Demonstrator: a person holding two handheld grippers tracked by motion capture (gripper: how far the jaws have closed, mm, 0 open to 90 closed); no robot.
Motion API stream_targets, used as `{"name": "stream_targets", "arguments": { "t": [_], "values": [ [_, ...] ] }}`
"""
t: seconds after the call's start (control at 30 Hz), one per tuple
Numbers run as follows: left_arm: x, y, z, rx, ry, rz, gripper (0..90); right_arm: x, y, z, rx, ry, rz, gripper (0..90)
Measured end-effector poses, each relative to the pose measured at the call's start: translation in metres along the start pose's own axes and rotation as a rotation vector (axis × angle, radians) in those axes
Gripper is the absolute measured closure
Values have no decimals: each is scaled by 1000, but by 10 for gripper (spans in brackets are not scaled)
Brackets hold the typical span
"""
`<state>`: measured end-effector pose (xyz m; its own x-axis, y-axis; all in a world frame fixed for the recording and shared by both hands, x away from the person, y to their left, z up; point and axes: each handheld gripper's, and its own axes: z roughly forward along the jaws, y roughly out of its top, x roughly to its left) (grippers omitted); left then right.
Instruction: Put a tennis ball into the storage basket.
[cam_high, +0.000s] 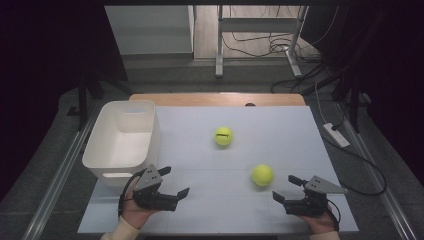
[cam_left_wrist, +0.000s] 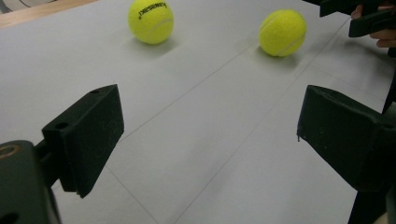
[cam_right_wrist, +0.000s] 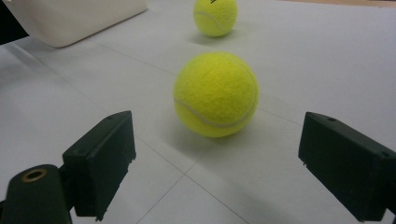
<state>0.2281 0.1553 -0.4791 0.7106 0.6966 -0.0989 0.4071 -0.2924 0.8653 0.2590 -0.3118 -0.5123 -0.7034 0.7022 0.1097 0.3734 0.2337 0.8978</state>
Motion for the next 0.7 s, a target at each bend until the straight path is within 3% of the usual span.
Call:
{"name": "stream_targets", "arguments": {
  "t": [0.7],
  "values": [
    [-3,19,21,51,-33,18,87,6,-1,0,7,8,-22,108]
  ]
}}
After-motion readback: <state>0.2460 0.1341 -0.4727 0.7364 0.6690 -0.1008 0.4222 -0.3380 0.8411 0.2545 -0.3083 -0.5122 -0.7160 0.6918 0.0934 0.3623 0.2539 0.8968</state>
